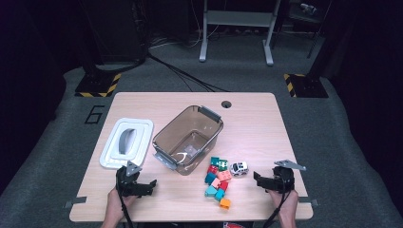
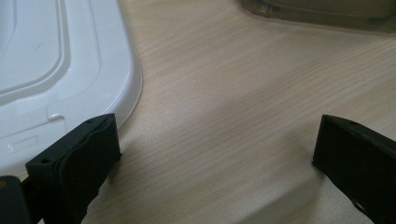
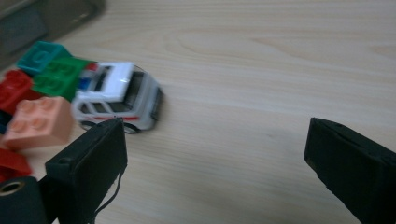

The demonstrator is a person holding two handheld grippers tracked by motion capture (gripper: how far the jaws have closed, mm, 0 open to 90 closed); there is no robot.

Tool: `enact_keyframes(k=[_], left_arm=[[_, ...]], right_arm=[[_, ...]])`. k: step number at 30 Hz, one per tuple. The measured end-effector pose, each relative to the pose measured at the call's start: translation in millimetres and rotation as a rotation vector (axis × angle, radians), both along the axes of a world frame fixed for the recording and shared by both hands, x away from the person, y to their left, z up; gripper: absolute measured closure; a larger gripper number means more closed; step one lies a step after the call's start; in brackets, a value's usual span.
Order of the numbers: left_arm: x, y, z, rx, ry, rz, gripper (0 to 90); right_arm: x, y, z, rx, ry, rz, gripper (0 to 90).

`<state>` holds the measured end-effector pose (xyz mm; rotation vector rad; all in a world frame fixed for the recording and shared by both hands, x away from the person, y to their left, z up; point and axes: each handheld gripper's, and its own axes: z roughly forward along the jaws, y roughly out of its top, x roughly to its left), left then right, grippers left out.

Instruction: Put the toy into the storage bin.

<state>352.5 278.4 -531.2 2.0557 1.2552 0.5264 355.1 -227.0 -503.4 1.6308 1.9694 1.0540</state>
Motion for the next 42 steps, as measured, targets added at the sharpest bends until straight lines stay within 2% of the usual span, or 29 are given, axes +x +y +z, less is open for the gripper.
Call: enact_keyframes(k=[3,7,11,13,17,23,29,35,39,42], left_arm=[[0.0,0.1,0.1,0.002,0.001,-0.002,0.4],[0.0,0.1,0.1,0.002,0.001,-0.001,0.4],[-0.1,0.2,0.1,0.002,0.001,-0.001,0.4],[-0.1,0.0,0.0,0.0,0.0,0.0,0.4],[-0.1,-0.1,-0.1,-0.001,-0.001,0.002,0.4],[-0.1,-0.3,-0.2,-0.003,-0.002,0.006,0.4],[0.0,-0.4,0.1,-0.002,0.002,0.007,0.4],[0.0,-0.6,-0.2,-0.003,0.0,0.009,0.4],[-0.1,-0.9,-0.4,-0.003,-0.002,0.011,0.4],[-0.1,-0.9,-0.3,-0.003,-0.001,0.011,0.4]], right_arm=[[3.4,18.4,10.4,0.009,-0.002,0.036,6.2],[9.2,33.3,13.5,0.009,0.007,0.076,7.3],[11.2,41.5,9.7,0.007,0.025,0.099,7.6],[11.6,44.0,7.6,-0.014,0.033,0.109,7.8],[10.8,44.8,5.3,-0.01,0.044,0.122,8.0],[8.0,48.8,7.0,-0.006,0.048,0.129,7.9],[8.1,62.9,7.7,0.008,0.056,0.121,7.6],[20.4,71.5,4.9,-0.044,0.064,0.094,8.7],[30.3,73.2,0.6,-0.049,0.085,0.089,8.2],[35.8,76.4,-4.0,-0.044,0.12,0.075,6.4]])
